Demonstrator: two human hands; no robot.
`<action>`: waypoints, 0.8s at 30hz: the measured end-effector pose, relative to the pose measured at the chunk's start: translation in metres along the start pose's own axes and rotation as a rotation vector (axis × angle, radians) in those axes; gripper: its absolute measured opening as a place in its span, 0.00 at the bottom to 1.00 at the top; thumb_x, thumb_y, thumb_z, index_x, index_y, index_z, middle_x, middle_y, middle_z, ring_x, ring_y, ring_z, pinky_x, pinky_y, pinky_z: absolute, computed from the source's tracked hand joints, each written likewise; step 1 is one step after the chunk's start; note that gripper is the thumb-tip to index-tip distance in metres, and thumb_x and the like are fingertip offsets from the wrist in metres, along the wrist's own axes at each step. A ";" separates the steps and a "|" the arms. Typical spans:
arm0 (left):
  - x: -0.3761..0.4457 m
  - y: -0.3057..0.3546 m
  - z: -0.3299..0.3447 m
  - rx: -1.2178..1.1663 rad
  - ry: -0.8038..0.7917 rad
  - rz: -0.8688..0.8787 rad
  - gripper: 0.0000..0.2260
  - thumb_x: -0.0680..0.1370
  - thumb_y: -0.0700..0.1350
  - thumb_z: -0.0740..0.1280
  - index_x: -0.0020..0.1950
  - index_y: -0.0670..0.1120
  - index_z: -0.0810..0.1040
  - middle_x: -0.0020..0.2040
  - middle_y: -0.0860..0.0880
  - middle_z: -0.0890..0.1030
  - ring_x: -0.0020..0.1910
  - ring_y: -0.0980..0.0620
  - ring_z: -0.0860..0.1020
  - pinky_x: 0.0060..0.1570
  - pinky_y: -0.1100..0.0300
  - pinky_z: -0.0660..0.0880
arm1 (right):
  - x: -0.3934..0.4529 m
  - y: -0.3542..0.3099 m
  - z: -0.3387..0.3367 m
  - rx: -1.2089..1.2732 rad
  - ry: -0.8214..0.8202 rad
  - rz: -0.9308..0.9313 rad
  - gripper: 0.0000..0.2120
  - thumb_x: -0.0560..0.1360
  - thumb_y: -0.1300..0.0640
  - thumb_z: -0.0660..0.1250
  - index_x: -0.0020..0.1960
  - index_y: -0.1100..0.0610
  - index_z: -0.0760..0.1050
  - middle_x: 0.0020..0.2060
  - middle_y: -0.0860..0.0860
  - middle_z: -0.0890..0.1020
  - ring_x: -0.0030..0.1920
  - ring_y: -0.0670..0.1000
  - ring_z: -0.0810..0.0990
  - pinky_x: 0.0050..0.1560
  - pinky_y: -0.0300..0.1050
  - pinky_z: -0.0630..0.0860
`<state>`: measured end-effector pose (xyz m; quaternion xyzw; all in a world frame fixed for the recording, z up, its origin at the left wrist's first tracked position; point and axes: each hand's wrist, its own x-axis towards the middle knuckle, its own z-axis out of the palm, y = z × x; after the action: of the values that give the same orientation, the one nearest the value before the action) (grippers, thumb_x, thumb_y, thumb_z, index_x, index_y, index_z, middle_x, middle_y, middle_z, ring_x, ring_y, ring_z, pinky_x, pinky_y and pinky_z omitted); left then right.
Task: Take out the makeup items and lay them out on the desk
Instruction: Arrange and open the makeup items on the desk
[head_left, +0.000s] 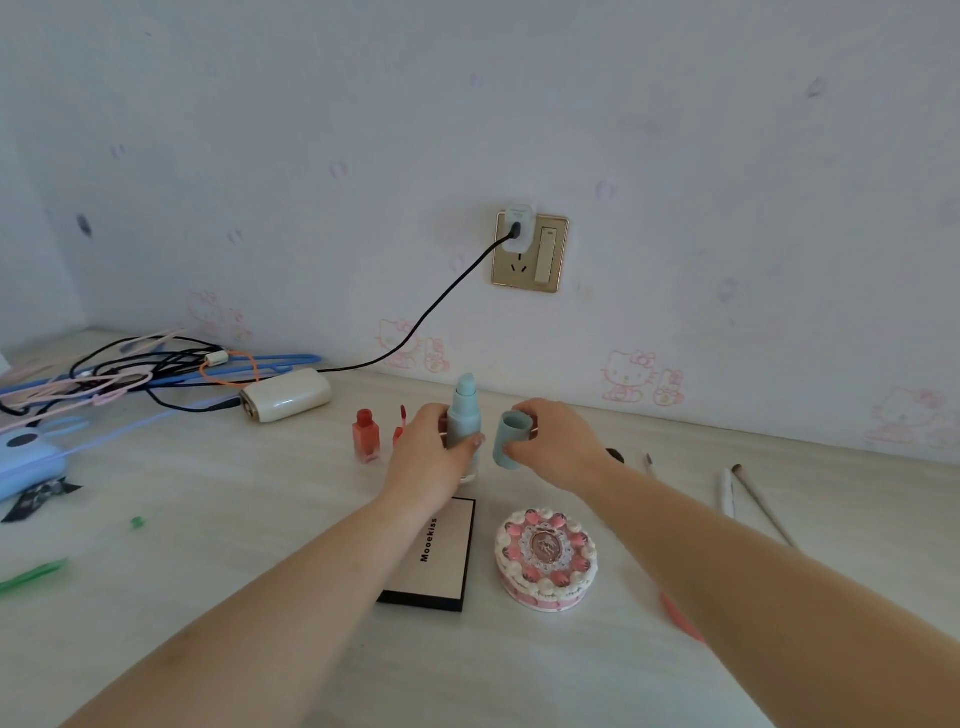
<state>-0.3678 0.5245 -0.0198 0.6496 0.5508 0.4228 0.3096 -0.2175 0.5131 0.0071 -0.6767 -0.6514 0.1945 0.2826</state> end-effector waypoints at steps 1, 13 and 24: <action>0.001 0.001 0.001 0.005 0.008 0.000 0.17 0.75 0.47 0.69 0.61 0.44 0.72 0.50 0.53 0.75 0.52 0.51 0.77 0.50 0.58 0.71 | 0.000 0.001 0.002 -0.006 -0.002 0.001 0.19 0.70 0.59 0.67 0.61 0.55 0.74 0.53 0.53 0.79 0.45 0.51 0.77 0.35 0.37 0.70; 0.007 0.000 0.006 0.013 0.030 0.002 0.16 0.75 0.45 0.68 0.61 0.44 0.71 0.56 0.49 0.78 0.54 0.50 0.77 0.53 0.56 0.72 | 0.001 0.011 0.020 -0.014 0.009 0.023 0.33 0.72 0.57 0.68 0.73 0.52 0.58 0.63 0.56 0.72 0.59 0.54 0.75 0.57 0.45 0.71; 0.000 0.003 0.001 -0.050 -0.019 -0.066 0.40 0.72 0.43 0.72 0.77 0.48 0.51 0.74 0.46 0.62 0.71 0.48 0.66 0.68 0.47 0.66 | -0.016 0.018 0.007 0.122 -0.056 0.032 0.44 0.73 0.47 0.68 0.77 0.49 0.42 0.72 0.54 0.64 0.69 0.53 0.67 0.66 0.48 0.68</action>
<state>-0.3662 0.5244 -0.0178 0.6273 0.5582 0.4196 0.3447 -0.2092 0.4980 -0.0120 -0.6628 -0.6352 0.2573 0.3017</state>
